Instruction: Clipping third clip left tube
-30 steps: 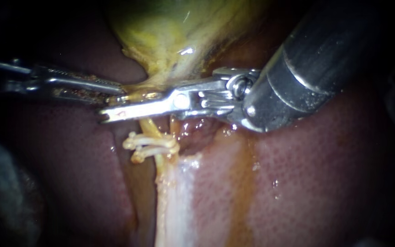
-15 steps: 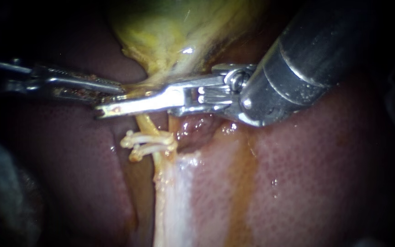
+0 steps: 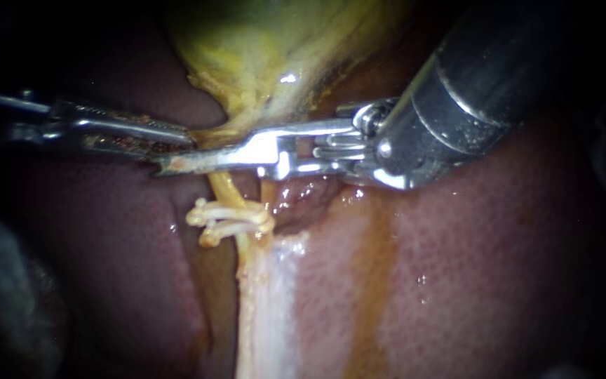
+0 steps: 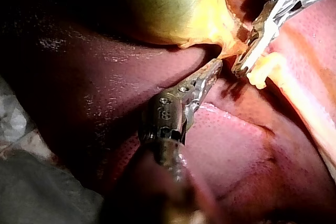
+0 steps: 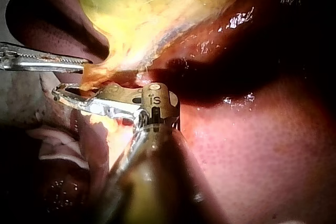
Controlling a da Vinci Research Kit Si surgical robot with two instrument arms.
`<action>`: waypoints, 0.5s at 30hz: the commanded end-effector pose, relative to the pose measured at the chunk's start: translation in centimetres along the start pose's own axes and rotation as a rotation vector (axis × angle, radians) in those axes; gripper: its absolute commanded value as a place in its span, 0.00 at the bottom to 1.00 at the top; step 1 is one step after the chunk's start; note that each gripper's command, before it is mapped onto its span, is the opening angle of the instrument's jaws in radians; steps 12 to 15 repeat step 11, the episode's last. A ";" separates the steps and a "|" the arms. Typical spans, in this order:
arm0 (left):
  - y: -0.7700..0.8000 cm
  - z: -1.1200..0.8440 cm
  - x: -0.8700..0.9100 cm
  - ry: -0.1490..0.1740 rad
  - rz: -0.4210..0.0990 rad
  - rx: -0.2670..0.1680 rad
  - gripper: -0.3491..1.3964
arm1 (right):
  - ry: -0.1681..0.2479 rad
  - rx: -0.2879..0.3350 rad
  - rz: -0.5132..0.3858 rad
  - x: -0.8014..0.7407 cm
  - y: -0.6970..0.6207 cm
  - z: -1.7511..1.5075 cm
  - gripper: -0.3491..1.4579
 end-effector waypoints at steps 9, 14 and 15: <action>0.01 0.00 0.00 -0.002 0.000 0.002 0.00 | -0.003 -0.002 -0.004 -0.03 0.04 0.01 0.00; 0.01 0.00 0.00 -0.002 0.000 0.002 0.00 | -0.002 -0.003 -0.004 -0.03 0.05 0.00 0.00; 0.01 0.00 0.00 -0.002 0.000 0.002 0.00 | -0.002 -0.003 -0.004 -0.03 0.05 0.00 0.00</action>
